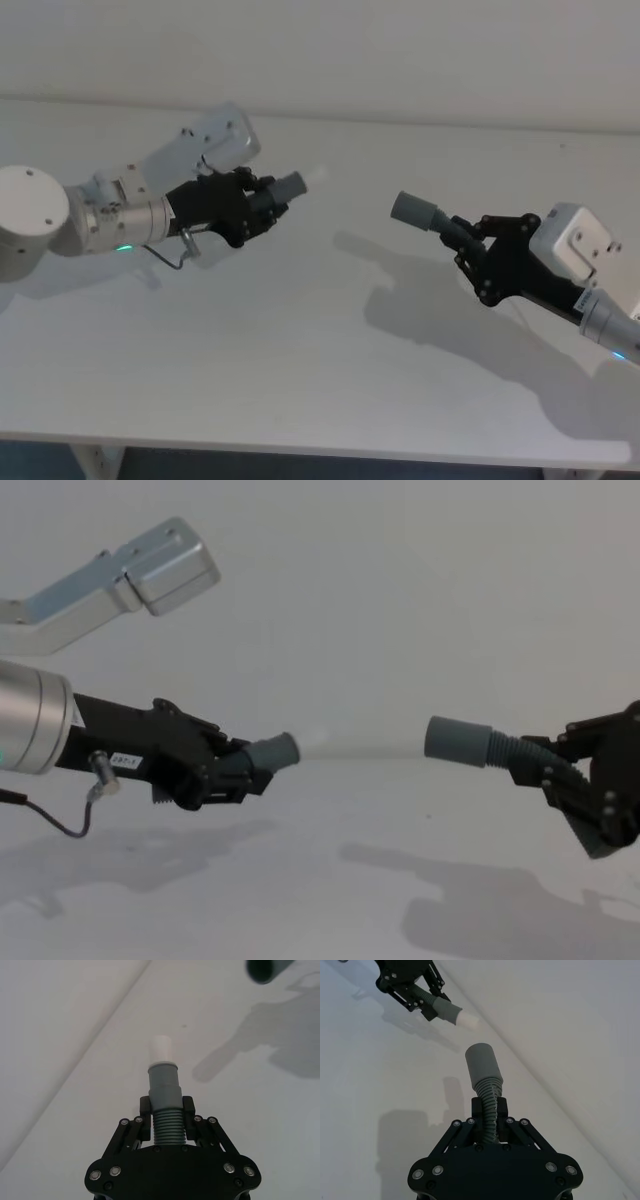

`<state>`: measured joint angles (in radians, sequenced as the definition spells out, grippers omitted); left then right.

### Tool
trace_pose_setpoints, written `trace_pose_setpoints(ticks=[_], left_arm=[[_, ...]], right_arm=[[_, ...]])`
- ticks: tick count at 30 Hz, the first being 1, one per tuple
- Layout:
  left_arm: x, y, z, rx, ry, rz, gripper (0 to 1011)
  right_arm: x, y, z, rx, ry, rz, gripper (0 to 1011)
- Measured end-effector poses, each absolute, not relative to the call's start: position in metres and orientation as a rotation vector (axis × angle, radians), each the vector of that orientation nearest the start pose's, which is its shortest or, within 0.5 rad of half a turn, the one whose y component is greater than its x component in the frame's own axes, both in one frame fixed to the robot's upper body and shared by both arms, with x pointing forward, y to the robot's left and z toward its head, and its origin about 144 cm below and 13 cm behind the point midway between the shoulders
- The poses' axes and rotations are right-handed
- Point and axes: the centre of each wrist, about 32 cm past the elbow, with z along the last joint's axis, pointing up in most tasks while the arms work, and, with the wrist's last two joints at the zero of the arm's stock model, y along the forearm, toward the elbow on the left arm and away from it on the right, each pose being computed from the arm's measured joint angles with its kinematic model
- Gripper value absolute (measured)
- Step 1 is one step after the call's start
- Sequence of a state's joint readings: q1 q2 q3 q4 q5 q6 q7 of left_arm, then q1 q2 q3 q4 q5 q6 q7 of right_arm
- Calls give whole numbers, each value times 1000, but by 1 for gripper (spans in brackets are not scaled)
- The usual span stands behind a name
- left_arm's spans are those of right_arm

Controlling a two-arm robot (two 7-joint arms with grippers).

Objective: Use both hands to pick up one end of the pipe from the table, align the ends, and insert them.

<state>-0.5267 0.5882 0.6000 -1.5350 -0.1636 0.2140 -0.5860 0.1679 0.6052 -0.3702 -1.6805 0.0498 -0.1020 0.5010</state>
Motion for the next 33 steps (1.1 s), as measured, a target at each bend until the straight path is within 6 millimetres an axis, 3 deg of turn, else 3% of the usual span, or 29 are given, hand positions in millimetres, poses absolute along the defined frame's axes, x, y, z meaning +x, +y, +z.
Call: trace_pose_setpoints(ticks=[15, 33], left_arm=[[563, 255, 1279, 503, -358, 348, 360], [578, 248, 1290, 512, -379, 182, 360]], right_arm=[[479, -279, 1206, -379, -541, -625, 155], [481, -276, 1199, -385, -538, -607, 155]])
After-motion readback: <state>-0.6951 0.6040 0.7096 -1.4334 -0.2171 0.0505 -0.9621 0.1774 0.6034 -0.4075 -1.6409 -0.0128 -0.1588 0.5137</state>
